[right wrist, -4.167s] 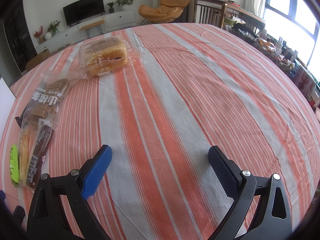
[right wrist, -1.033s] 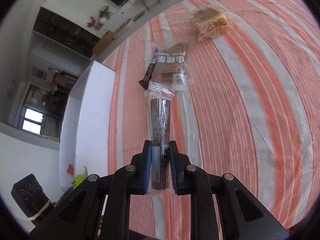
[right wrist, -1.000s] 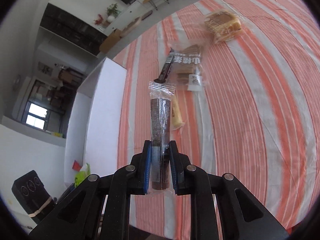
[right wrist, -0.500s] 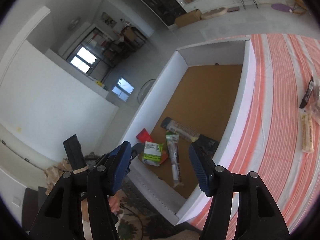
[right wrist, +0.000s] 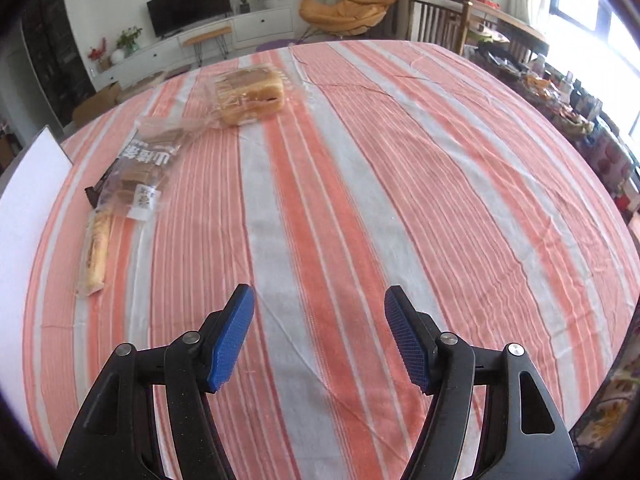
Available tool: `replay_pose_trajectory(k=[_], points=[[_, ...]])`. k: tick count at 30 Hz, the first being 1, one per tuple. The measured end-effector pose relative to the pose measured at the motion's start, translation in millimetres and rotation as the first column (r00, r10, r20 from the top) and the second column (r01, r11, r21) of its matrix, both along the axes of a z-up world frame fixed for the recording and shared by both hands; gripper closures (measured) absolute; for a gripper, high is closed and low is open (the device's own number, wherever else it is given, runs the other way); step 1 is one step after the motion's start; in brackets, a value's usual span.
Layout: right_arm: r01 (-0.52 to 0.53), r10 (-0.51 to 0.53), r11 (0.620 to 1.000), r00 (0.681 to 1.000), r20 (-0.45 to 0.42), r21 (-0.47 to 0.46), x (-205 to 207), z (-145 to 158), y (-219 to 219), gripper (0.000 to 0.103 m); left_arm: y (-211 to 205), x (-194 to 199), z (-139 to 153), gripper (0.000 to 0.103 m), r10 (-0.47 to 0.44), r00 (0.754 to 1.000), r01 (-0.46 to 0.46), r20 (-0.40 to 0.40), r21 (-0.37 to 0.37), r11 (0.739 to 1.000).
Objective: Organize snacks
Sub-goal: 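Move both grippers back over the remaining snacks on the table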
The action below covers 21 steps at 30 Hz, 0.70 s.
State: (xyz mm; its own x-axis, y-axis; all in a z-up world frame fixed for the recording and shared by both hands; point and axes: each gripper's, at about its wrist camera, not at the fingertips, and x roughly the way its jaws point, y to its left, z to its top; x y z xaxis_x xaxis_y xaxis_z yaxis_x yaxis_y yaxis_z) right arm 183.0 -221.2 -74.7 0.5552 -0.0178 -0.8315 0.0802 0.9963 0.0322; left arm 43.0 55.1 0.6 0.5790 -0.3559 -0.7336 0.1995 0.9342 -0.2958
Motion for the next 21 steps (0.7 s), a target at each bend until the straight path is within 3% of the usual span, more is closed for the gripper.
replay_pose_trajectory(k=[4, 7, 9, 15, 21], points=[[-0.02, 0.023, 0.997, 0.999, 0.035, -0.072, -5, -8, 0, 0.032, -25, 38, -53, 0.0, 0.063, 0.997, -0.057, -0.04, 0.144, 0.988], [-0.016, 0.02, 0.994, 0.999, 0.039, -0.107, 0, -17, 3, 0.032, -19, 58, -75, 0.0, 0.125, 0.992, -0.119, -0.016, 0.204, 0.972], [0.004, -0.001, 0.997, 0.999, 0.045, -0.081, 2, -20, -2, 0.03, -15, 69, -85, 0.0, 0.145, 0.989, -0.139, -0.008, 0.234, 0.962], [0.059, -0.057, 0.998, 0.997, 0.051, -0.033, 2, -24, -19, 0.02, -6, 84, -110, 0.001, 0.171, 0.984, -0.151, -0.054, 0.265, 0.952], [0.068, -0.066, 0.997, 0.997, 0.052, -0.035, -1, -24, -18, 0.017, -12, 79, -116, 0.0, 0.179, 0.984, -0.167, -0.013, 0.291, 0.942]])
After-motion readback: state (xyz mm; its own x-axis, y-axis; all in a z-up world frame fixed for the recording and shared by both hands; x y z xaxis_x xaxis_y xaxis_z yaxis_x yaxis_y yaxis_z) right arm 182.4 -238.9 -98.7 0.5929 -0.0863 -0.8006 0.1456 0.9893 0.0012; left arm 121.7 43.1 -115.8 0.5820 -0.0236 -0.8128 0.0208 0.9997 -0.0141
